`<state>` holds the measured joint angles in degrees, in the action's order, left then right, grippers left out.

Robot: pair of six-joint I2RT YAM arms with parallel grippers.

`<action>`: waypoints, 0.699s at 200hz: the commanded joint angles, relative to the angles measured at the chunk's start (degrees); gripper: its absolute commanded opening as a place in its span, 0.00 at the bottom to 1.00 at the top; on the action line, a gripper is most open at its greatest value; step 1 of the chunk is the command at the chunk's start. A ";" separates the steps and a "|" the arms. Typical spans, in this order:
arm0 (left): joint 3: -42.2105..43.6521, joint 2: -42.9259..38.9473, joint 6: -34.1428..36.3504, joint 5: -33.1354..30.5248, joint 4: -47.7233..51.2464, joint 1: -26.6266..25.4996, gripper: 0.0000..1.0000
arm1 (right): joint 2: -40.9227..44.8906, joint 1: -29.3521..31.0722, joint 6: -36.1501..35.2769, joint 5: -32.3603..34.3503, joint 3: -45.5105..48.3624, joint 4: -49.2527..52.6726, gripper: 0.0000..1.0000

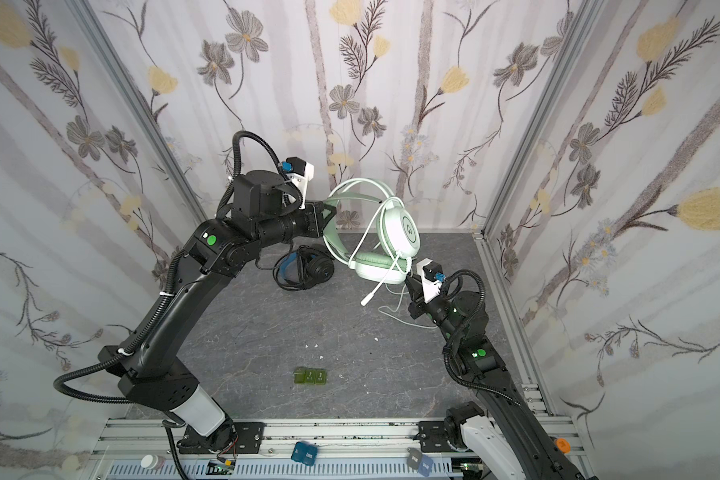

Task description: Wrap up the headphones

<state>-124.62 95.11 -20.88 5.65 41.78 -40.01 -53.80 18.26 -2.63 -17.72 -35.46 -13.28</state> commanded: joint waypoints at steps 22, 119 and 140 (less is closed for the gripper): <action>-0.80 0.56 -5.19 3.11 -7.02 0.11 0.00 | -0.22 0.08 -0.35 -2.13 0.13 -1.39 0.33; -1.09 0.95 -5.53 3.90 -6.74 0.02 0.00 | -4.21 0.85 5.76 -4.94 2.60 -12.23 0.69; -2.42 1.87 -5.70 4.54 -6.05 0.11 0.00 | -6.95 1.31 6.52 -5.58 2.74 -14.27 0.69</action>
<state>-125.54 96.33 -24.23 8.64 39.72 -39.97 -58.63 19.14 1.41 -21.34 -32.84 -21.19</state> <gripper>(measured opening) 0.061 0.687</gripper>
